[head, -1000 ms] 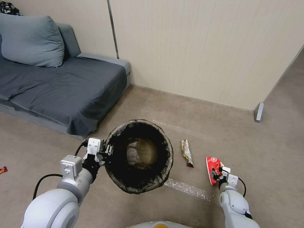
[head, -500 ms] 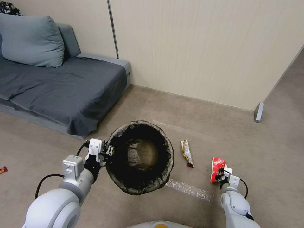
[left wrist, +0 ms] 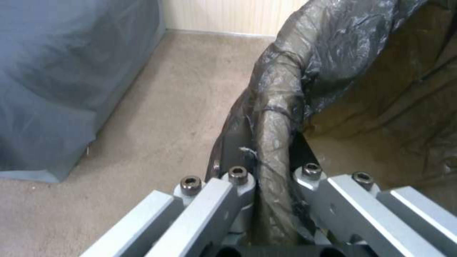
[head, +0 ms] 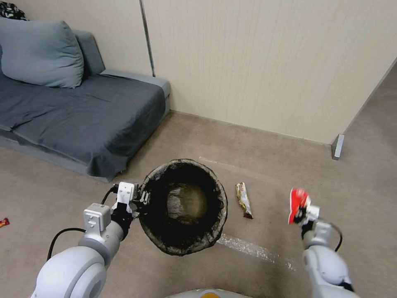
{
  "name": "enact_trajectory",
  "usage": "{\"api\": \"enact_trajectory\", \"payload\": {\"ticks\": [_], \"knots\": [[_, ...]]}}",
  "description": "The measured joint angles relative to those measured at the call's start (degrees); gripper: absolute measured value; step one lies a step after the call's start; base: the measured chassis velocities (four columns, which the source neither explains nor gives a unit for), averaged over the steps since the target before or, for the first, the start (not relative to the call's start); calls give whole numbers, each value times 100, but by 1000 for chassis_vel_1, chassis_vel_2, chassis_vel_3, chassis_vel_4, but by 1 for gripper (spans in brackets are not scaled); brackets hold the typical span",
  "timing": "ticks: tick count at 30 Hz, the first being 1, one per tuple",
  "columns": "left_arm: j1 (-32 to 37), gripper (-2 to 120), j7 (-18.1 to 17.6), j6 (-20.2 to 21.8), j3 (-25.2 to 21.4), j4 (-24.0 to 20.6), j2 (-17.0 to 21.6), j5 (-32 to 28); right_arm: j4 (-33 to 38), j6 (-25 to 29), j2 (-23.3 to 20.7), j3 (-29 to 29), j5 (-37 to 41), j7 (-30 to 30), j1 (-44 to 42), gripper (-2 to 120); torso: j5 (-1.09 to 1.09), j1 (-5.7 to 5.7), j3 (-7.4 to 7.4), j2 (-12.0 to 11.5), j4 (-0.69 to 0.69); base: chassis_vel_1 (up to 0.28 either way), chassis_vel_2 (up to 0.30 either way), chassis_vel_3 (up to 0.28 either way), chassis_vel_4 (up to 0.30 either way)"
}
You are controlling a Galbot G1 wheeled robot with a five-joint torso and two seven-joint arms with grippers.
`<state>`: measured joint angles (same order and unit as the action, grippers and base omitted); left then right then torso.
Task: Pick up the trash bin, then pick up the garbage from the floor and place it into the trash bin.
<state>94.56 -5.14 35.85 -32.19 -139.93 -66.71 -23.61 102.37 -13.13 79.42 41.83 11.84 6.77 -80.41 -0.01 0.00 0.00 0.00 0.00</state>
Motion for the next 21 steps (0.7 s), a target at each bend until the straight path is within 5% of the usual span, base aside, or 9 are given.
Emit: {"api": "enact_trajectory", "payload": {"ticks": [11, 21], "knots": [[54, 1, -3, 32, 42, -18, -13, 125, 2662, -1006, -806, -353, 1368, -166, -264, 0, 0, 0, 0, 0, -1, 0, 0, 0, 0], [33, 1, -3, 67, 92, -28, 86, 172, 3429, -1521, -1622, -1672, 1964, -418, 249, 0, 1, 0, 0, 0, 0, 0, 0, 0, 0]]}}
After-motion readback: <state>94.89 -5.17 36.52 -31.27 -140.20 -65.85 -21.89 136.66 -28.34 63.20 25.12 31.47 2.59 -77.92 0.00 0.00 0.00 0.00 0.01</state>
